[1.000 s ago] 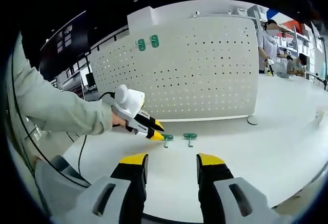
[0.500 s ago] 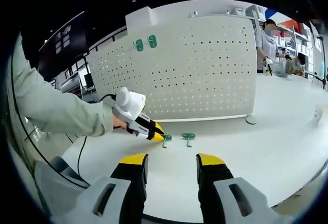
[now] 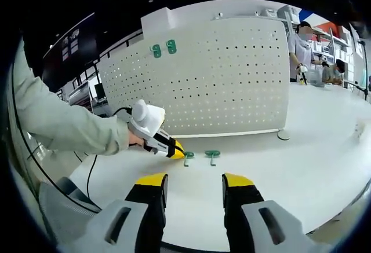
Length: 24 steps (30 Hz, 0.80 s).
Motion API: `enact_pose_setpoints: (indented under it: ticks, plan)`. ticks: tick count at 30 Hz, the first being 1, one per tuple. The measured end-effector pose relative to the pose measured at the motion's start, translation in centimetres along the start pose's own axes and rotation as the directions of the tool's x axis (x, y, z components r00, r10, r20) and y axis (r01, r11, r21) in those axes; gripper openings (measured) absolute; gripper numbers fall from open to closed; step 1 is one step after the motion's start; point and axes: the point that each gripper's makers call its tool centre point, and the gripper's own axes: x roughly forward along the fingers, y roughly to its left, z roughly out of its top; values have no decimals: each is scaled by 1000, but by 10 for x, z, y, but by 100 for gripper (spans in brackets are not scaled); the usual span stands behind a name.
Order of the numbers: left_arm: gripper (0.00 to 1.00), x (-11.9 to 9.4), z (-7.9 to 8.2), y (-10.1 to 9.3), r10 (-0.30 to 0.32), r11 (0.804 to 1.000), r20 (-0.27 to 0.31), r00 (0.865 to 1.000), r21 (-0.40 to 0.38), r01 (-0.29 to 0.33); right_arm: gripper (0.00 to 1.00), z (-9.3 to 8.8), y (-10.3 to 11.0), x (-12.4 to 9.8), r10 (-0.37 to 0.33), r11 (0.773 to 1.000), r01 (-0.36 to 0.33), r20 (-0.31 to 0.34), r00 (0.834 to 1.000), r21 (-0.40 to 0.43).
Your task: Insert the hook assembly into the mounting plate slot until the hook locks in place.
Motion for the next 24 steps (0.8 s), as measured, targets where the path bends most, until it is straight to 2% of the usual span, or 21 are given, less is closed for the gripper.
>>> enact_pose_setpoints:
  ticks: [2,7,10,24]
  plan:
    - [4,-1,-1,1,5,999,-5,1000,-38,-5,36,0,0,0,-1,1000,1,-1,1000,0]
    - [4,-2,-2,2,15,998,1,1000,-60,-15,35,0,1,0,1,1000,-1,-3,1000,-7]
    - [4,-7,3,1,22,997,29,999,-78,-19,35,0,1,0,0,1000,0,-3,1000,-10]
    - [4,-31,16,5,65,995,85,994,-84,-58,35,0,3,0,7,1000,-7,0,1000,-31]
